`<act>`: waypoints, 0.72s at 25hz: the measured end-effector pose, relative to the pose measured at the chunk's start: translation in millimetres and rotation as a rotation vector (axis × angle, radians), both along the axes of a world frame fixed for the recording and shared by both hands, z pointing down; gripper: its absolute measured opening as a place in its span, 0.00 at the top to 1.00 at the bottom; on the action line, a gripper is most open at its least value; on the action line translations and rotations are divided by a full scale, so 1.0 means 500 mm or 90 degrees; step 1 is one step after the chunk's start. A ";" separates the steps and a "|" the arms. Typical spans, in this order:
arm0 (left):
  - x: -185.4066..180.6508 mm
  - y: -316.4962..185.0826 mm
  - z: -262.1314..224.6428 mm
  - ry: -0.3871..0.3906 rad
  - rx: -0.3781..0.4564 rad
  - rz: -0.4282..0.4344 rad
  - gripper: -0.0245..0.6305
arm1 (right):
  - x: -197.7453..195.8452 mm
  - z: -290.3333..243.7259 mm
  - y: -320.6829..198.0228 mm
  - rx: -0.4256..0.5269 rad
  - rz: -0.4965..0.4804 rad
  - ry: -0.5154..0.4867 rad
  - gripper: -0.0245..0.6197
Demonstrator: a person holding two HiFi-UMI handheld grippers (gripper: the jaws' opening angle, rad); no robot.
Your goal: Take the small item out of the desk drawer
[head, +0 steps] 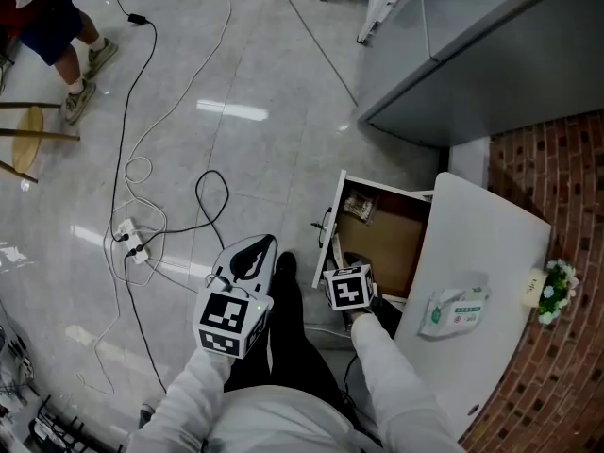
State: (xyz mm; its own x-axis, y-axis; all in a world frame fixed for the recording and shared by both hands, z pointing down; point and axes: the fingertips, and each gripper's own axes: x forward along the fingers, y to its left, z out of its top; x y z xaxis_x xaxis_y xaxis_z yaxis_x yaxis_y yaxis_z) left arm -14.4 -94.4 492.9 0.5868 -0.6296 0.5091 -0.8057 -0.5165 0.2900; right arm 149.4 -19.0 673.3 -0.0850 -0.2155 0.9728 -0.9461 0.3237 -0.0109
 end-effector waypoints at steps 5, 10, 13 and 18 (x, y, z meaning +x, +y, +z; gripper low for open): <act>0.009 -0.004 0.012 0.001 -0.007 0.001 0.94 | 0.007 0.036 0.007 -0.034 -0.017 0.011 0.70; 0.014 -0.001 0.034 0.002 -0.019 0.004 0.94 | 0.014 0.063 0.018 -0.055 -0.027 0.020 0.69; 0.014 0.004 0.048 -0.003 -0.025 0.006 0.94 | 0.019 0.078 0.020 -0.061 -0.032 0.030 0.68; 0.011 0.001 0.067 0.000 -0.031 0.002 0.94 | 0.015 0.107 0.028 -0.077 -0.049 0.044 0.65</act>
